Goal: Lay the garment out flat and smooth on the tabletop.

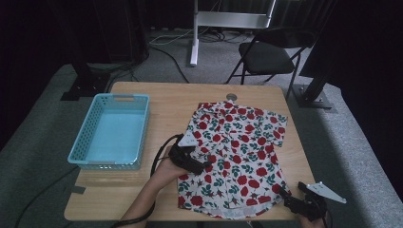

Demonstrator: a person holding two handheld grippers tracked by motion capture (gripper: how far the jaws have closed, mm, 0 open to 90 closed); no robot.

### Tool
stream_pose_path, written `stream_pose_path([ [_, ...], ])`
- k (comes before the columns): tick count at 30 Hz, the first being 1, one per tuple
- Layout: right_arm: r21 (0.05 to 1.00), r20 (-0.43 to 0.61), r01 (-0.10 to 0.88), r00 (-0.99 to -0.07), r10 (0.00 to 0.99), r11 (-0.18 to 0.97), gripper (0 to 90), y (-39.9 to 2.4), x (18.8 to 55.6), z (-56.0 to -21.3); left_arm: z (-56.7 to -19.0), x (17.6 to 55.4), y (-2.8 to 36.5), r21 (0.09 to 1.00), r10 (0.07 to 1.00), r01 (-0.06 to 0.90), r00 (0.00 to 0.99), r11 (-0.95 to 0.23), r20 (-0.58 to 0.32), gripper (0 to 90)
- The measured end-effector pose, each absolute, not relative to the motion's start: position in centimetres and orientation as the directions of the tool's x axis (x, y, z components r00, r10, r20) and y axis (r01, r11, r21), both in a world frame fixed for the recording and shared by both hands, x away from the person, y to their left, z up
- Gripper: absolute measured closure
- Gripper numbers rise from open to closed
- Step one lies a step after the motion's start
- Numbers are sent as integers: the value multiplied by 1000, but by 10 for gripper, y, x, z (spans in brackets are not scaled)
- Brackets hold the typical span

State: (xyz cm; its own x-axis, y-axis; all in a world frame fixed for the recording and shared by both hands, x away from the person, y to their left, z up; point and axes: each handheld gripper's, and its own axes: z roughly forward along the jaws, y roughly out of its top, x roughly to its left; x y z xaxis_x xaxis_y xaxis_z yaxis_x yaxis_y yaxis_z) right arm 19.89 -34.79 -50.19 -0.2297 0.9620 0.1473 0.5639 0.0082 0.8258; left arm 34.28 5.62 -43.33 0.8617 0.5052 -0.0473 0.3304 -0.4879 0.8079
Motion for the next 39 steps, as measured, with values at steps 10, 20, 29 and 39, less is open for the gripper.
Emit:
stream_pose_path([
  [10, 850, 121, 527, -232, 965, 20, 149, -347, 195, -507, -436, 381, 19, 803, 519, 317, 855, -505, -12, 164],
  [20, 862, 106, 507, -235, 966, 28, 149, -347, 194, -508, -460, 405, 0, 744, 561, 334, 826, -578, 65, 391],
  [29, 859, 99, 510, -246, 964, 42, 150, -346, 195, -509, -475, 415, -4, 683, 582, 390, 811, -617, 62, 490],
  [39, 857, 93, 513, -249, 964, 50, 150, -346, 195, -509, -477, 418, -1, 703, 586, 406, 810, -585, 20, 678],
])
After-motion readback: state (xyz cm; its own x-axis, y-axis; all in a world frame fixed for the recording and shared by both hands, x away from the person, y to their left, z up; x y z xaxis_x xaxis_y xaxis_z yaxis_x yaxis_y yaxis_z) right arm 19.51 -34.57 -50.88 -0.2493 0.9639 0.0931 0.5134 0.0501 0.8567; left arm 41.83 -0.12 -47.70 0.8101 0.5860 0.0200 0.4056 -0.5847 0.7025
